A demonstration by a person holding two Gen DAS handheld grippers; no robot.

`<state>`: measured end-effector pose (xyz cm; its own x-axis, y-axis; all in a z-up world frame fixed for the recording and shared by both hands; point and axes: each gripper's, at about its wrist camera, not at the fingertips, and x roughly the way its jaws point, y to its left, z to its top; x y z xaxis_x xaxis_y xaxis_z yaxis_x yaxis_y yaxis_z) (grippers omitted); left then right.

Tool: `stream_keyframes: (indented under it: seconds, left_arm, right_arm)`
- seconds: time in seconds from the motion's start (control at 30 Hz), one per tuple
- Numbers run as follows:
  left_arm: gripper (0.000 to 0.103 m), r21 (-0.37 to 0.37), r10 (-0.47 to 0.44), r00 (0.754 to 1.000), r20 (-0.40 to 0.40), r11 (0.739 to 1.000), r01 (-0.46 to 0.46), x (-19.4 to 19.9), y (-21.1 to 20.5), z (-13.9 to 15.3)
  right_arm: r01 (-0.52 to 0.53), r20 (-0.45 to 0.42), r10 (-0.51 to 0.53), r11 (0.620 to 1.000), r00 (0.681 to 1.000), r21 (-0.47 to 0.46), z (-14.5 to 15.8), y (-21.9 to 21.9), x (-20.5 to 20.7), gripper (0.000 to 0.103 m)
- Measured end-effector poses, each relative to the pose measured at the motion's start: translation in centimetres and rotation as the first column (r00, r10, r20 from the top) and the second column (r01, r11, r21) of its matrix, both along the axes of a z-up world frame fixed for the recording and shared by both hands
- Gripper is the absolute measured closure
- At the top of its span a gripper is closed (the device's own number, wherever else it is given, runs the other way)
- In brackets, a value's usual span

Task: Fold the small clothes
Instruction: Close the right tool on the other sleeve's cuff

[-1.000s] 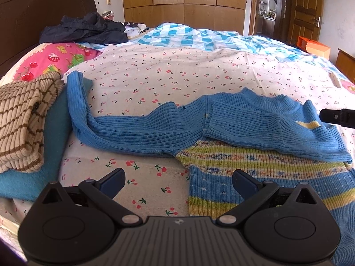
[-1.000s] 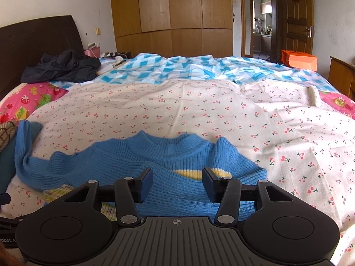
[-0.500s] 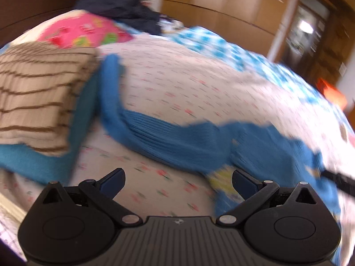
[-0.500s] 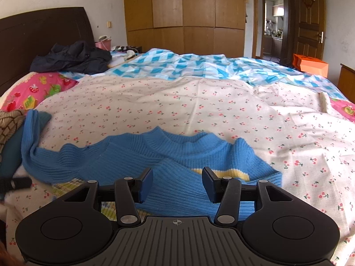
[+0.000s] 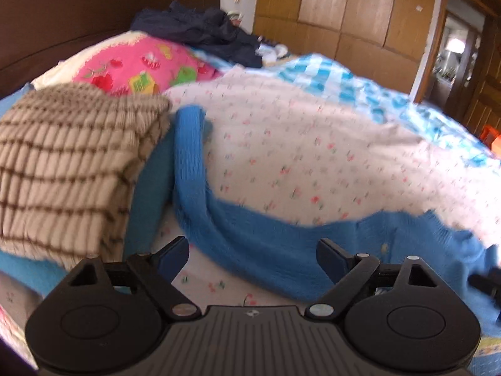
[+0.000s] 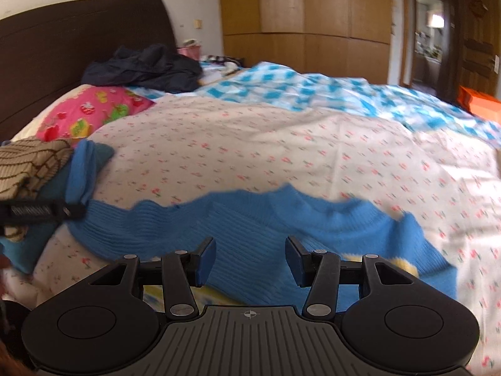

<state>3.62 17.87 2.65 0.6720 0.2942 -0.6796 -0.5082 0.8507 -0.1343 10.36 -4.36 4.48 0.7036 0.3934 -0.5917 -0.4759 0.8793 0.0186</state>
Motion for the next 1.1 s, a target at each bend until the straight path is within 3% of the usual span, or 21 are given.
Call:
stream_keyframes:
  seconds: [0.07,0.13,0.23,0.43,0.63,0.9,0.97,1.0,1.1]
  left_arm:
    - [0.021,-0.028,0.026,0.999,-0.029,0.999,-0.027,0.0,0.2,-0.6]
    - [0.022,-0.036,0.036,0.999,-0.028,0.999,-0.037,-0.1,0.1,-0.9]
    - [0.022,0.011,0.049,0.999,-0.013,0.999,-0.049,-0.3,-0.4,-0.9]
    - [0.022,-0.038,0.083,0.997,0.010,0.996,-0.082,-0.8,0.8,-1.5]
    - [0.022,-0.079,0.117,0.993,0.034,0.990,-0.114,-1.3,1.9,-1.8]
    - [0.022,-0.103,0.112,0.993,0.030,0.989,-0.108,-1.1,2.4,-2.3]
    - [0.022,-0.117,0.115,0.993,0.028,0.987,-0.111,-1.2,2.6,-2.5]
    - [0.022,-0.121,0.118,0.993,0.029,0.986,-0.114,-1.2,2.6,-2.5]
    - [0.022,-0.118,0.120,0.992,0.033,0.986,-0.116,-1.4,2.5,-2.6]
  right_arm:
    - [-0.056,-0.010,0.056,0.998,0.998,0.008,0.6,1.7,0.6,0.055]
    - [-0.129,-0.039,0.130,0.991,0.991,0.027,1.4,3.8,1.6,0.055]
    - [-0.252,-0.060,0.253,0.967,0.966,0.027,3.0,8.2,3.2,0.055]
    - [-0.453,-0.140,0.452,0.891,0.881,0.025,3.8,17.9,6.3,0.055]
    - [-0.549,-0.261,0.533,0.836,0.805,0.017,1.7,25.5,9.3,0.054]
    - [-0.576,-0.387,0.545,0.816,0.744,0.043,-1.3,30.6,10.8,0.056]
    - [-0.566,-0.409,0.528,0.824,0.744,0.033,-2.1,31.5,10.9,0.080]
    - [-0.561,-0.418,0.529,0.826,0.739,0.053,-2.2,31.4,10.9,0.086]
    - [-0.537,-0.384,0.518,0.841,0.764,0.065,-1.1,30.5,10.7,0.094]
